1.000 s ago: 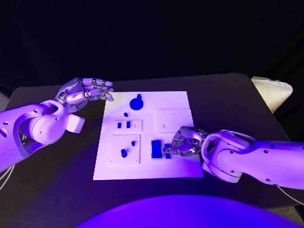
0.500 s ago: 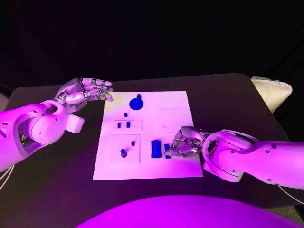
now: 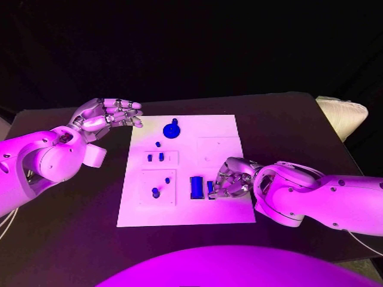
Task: Assemble the parts on the task board
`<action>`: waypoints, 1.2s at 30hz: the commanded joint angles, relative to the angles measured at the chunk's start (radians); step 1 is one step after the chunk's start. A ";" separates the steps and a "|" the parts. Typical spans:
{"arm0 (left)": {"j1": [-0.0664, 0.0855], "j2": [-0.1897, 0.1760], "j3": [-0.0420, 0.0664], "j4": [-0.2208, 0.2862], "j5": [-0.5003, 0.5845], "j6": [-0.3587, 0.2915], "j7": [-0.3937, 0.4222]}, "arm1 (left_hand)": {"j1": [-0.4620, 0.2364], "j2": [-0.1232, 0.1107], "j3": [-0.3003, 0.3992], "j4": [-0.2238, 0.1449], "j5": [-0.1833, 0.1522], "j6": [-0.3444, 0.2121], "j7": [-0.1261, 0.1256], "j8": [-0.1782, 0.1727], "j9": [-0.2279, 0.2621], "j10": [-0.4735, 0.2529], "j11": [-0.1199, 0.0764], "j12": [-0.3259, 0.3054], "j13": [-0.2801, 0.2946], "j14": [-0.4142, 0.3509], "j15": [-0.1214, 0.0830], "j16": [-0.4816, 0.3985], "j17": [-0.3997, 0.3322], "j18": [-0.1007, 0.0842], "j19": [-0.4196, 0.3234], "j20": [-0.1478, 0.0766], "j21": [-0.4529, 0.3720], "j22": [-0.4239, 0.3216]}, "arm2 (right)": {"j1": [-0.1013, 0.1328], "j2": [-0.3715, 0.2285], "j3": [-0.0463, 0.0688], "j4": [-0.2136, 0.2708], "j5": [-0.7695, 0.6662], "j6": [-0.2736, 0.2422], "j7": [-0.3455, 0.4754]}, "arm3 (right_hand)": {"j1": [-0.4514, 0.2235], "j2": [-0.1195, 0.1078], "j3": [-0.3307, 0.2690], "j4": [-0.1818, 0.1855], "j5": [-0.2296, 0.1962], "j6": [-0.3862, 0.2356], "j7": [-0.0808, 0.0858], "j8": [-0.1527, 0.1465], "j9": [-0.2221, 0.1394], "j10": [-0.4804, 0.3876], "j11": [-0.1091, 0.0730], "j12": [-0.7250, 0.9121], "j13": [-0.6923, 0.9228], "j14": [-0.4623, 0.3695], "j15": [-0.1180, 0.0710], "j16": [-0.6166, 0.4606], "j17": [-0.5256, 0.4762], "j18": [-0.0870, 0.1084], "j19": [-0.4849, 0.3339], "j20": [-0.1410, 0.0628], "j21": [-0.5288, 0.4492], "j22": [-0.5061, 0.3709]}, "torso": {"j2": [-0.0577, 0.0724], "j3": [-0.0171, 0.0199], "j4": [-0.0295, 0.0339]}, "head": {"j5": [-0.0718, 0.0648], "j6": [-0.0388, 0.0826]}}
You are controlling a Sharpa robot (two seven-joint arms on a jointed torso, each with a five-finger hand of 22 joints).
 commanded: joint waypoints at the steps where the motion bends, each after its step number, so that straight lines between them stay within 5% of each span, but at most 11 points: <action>1: 0.000 0.002 0.001 0.002 0.006 0.012 0.006 | 0.009 -0.003 -0.004 0.001 -0.002 0.004 -0.001 0.005 -0.002 0.009 0.000 -0.002 0.001 0.004 0.001 -0.007 0.001 0.010 0.007 0.001 -0.005 -0.001 | -0.006 0.003 -0.003 -0.014 -0.043 0.015 -0.007 | 0.011 0.012 0.008 0.000 0.005 -0.004 0.000 0.002 -0.002 0.105 -0.009 0.003 0.263 0.106 -0.007 0.004 0.263 -0.007 0.047 -0.007 -0.004 0.212 | 0.000 -0.0003 0.0002 | 0.000 0.000; 10: 0.000 0.002 0.001 0.001 0.006 0.013 0.007 | 0.009 -0.003 -0.004 0.001 -0.002 0.004 -0.001 0.005 -0.002 0.009 0.000 -0.002 0.001 0.004 0.001 -0.007 0.001 0.010 0.007 0.001 -0.005 -0.001 | -0.008 -0.012 -0.003 -0.004 -0.014 0.004 0.011 | -0.016 -0.006 -0.015 0.032 0.061 -0.004 0.003 0.003 -0.009 0.105 -0.006 0.003 0.263 0.106 -0.005 0.004 0.263 -0.007 0.046 -0.006 -0.007 0.212 | -0.001 -0.0001 -0.0004 | -0.002 0.000; 17: 0.000 0.005 0.000 -0.005 0.007 0.014 0.007 | 0.009 -0.003 -0.004 0.001 -0.002 0.004 -0.001 0.005 -0.002 0.009 0.000 -0.002 0.001 0.004 0.001 -0.007 0.001 0.010 0.007 0.001 -0.005 -0.001 | 0.002 -0.045 -0.002 0.010 0.058 -0.024 0.124 | -0.059 -0.008 -0.082 0.034 0.091 -0.023 0.016 -0.004 -0.018 0.098 0.005 -0.021 0.254 0.101 0.005 -0.005 0.241 0.006 0.023 0.002 -0.083 0.193 | -0.002 -0.0001 -0.0011 | -0.004 0.000; 20: 0.000 0.008 0.000 -0.009 0.010 0.016 0.008 | 0.009 -0.003 -0.004 0.001 -0.002 0.004 -0.001 0.005 -0.002 0.009 0.000 -0.002 0.001 0.004 0.001 -0.007 0.001 0.010 0.007 0.001 -0.005 -0.001 | 0.011 -0.057 -0.002 0.010 0.111 -0.059 0.206 | -0.081 0.006 -0.151 0.035 0.115 -0.060 0.030 -0.015 -0.027 0.075 0.017 -0.093 0.226 0.089 0.014 -0.027 0.193 0.020 -0.002 0.010 -0.168 0.173 | -0.001 -0.0006 -0.0007 | -0.003 0.000; 22: 0.000 0.011 0.000 -0.013 0.014 0.017 0.008 | 0.009 -0.003 -0.005 0.002 -0.002 0.005 -0.002 0.006 -0.002 0.010 -0.001 -0.002 0.001 0.005 0.001 -0.009 0.004 0.010 0.008 0.001 -0.008 -0.002 | 0.018 -0.063 -0.001 0.006 0.156 -0.091 0.280 | -0.100 0.035 -0.223 0.035 0.091 -0.118 0.052 -0.034 -0.036 0.019 0.037 -0.240 0.167 0.061 0.030 -0.080 0.095 0.052 -0.068 0.025 -0.374 0.119 | -0.002 -0.0010 -0.0003 | -0.003 0.000; 27: 0.000 0.023 -0.001 -0.032 0.048 0.018 0.010 | 0.009 -0.004 -0.006 0.003 -0.002 0.005 -0.002 0.006 -0.002 0.009 0.000 -0.002 0.001 0.005 0.001 -0.009 0.004 0.010 0.009 0.001 -0.008 -0.003 | 0.040 -0.069 -0.001 -0.033 0.256 -0.146 0.439 | -0.087 0.053 -0.297 0.037 0.061 -0.176 0.072 -0.050 -0.043 0.010 0.054 -0.252 0.156 0.063 0.044 -0.087 0.090 0.054 -0.069 0.039 -0.395 0.109 | -0.006 -0.0034 -0.0032 | 0.001 0.000; 31: -0.002 0.042 -0.002 -0.062 0.077 0.012 0.016 | 0.008 -0.003 -0.006 0.004 -0.002 0.006 -0.003 0.007 -0.002 0.012 -0.002 -0.001 0.002 0.005 0.001 -0.010 0.005 0.010 0.008 0.002 -0.010 -0.004 | 0.056 -0.061 0.001 -0.092 0.393 -0.165 0.573 | -0.055 0.081 -0.313 0.035 0.065 -0.187 0.077 -0.049 -0.043 -0.024 0.059 -0.326 0.120 0.045 0.050 -0.125 0.033 0.072 -0.106 0.045 -0.516 0.074 | -0.015 -0.0068 -0.0054 | 0.010 0.031; 32: -0.002 0.048 -0.003 -0.072 0.085 0.008 0.020 | 0.008 -0.003 -0.006 0.004 -0.002 0.006 -0.003 0.007 -0.002 0.012 -0.002 -0.001 0.002 0.005 0.001 -0.010 0.005 0.010 0.008 0.002 -0.010 -0.004 | 0.065 -0.051 0.003 -0.127 0.469 -0.163 0.626 | -0.006 0.100 -0.312 0.033 0.090 -0.195 0.080 -0.048 -0.043 -0.049 0.062 -0.374 0.094 0.032 0.053 -0.152 -0.004 0.082 -0.131 0.048 -0.589 0.051 | -0.019 -0.0075 -0.0072 | 0.014 0.041; 34: -0.004 0.058 -0.005 -0.088 0.097 0.000 0.027 | 0.008 -0.001 -0.005 0.007 -0.002 0.012 -0.009 0.010 -0.001 0.019 -0.005 0.002 0.002 0.003 -0.001 -0.015 0.007 0.010 0.008 0.002 -0.015 -0.006 | 0.077 -0.036 0.005 -0.175 0.566 -0.155 0.681 | 0.086 0.130 -0.298 0.023 0.084 -0.211 0.090 -0.048 -0.045 -0.195 0.073 -0.642 -0.046 -0.059 0.065 -0.306 -0.207 0.129 -0.260 0.058 -0.937 -0.061 | -0.025 -0.0087 -0.0103 | 0.018 0.061; 36: -0.008 0.074 -0.006 -0.110 0.111 -0.013 0.040 | 0.008 0.001 -0.001 0.011 -0.002 0.018 -0.017 0.014 0.001 0.028 -0.011 0.002 0.002 -0.007 -0.001 -0.032 0.005 0.010 0.006 0.003 -0.023 -0.011 | 0.091 -0.014 0.009 -0.238 0.698 -0.140 0.741 | 0.123 0.139 -0.291 0.023 0.080 -0.220 0.096 -0.048 -0.046 -0.275 0.078 -0.788 -0.134 -0.112 0.070 -0.402 -0.316 0.136 -0.295 0.064 -1.015 -0.098 | -0.028 -0.0090 -0.0116 | 0.020 0.091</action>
